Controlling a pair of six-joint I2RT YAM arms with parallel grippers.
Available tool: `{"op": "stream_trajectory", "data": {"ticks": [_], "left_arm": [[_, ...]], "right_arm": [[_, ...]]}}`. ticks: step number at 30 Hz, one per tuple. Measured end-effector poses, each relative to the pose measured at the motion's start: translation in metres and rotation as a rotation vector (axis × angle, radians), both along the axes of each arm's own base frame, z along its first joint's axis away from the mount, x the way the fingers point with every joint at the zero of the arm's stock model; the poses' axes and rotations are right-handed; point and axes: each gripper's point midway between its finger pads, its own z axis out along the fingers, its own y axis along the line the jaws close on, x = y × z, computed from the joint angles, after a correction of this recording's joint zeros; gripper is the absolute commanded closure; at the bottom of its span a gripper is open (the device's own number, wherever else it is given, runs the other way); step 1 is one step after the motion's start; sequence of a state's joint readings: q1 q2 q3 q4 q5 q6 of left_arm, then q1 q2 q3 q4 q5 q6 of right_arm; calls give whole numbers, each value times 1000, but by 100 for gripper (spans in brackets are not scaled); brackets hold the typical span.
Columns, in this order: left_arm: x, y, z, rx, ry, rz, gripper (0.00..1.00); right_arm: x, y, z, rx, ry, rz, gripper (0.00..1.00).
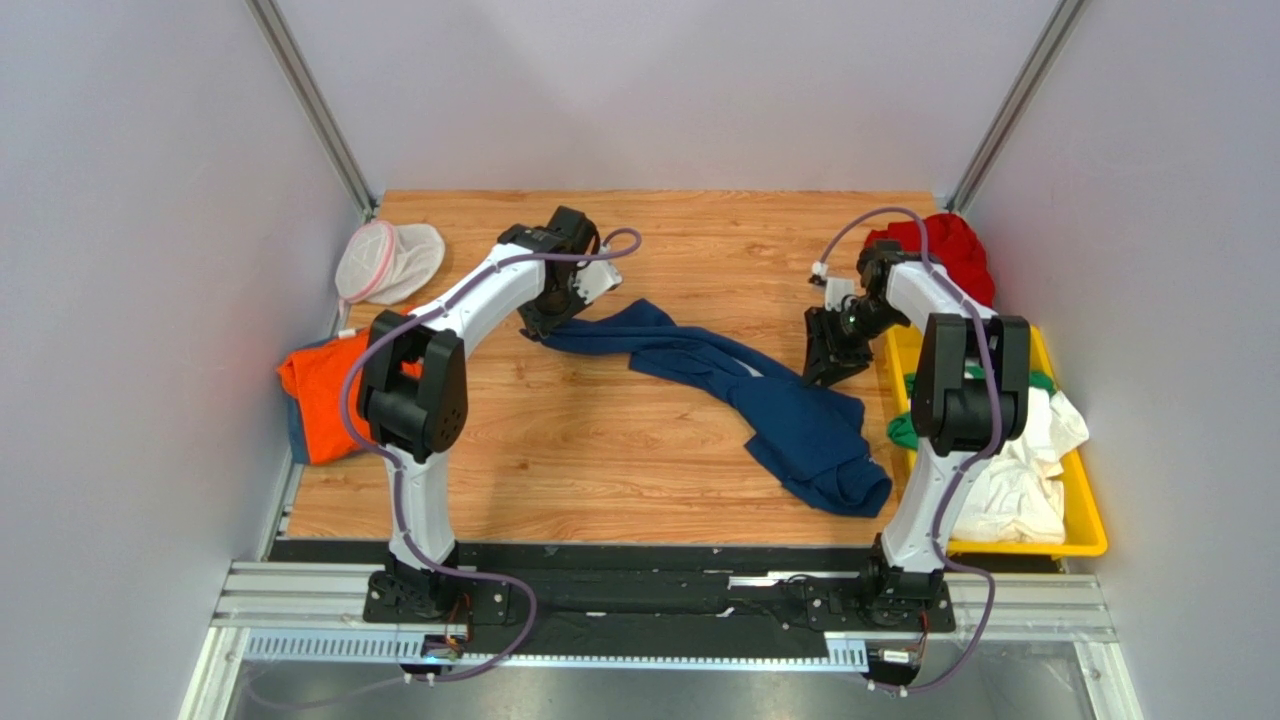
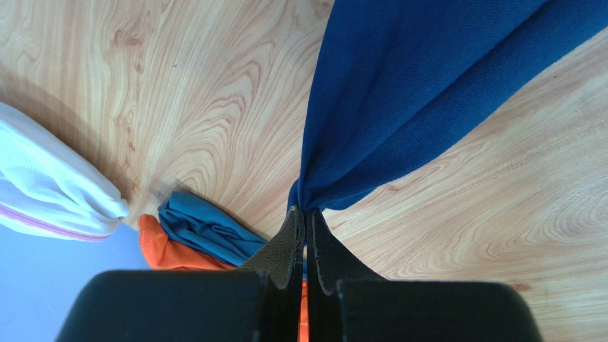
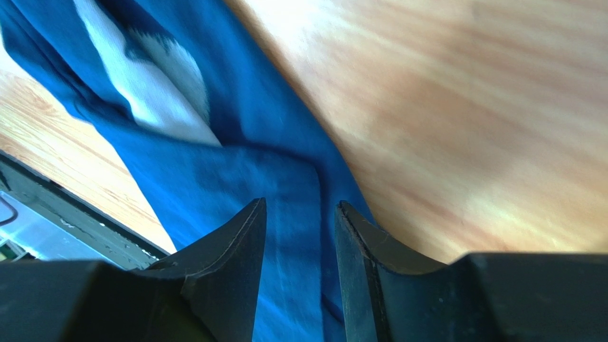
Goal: Fold and stack the t-shirts
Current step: Flatten the tshirt out
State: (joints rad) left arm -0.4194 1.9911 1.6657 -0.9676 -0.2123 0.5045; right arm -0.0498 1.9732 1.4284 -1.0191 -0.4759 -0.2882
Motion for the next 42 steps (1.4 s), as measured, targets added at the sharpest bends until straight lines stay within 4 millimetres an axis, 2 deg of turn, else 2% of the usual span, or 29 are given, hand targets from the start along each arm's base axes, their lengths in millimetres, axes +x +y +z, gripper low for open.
{"op": "stream_trajectory", "data": {"ticks": [3, 8, 13, 19, 24, 42], "left_arm": [[3, 2, 1, 12, -14, 3, 100], [8, 7, 3, 26, -36, 9, 100], [12, 16, 2, 47, -44, 17, 100], [11, 18, 0, 53, -43, 19, 100], [9, 20, -3, 57, -33, 18, 100], [8, 20, -6, 61, -29, 10, 100]], "right_arm": [[-7, -12, 9, -22, -7, -11, 54], [-19, -36, 41, -66, -71, -30, 54], [-48, -47, 59, -111, -89, -9, 54], [-85, -48, 53, -134, -24, 30, 54], [-101, -48, 43, -136, 22, 46, 55], [-120, -47, 31, -134, 64, 63, 57]]}}
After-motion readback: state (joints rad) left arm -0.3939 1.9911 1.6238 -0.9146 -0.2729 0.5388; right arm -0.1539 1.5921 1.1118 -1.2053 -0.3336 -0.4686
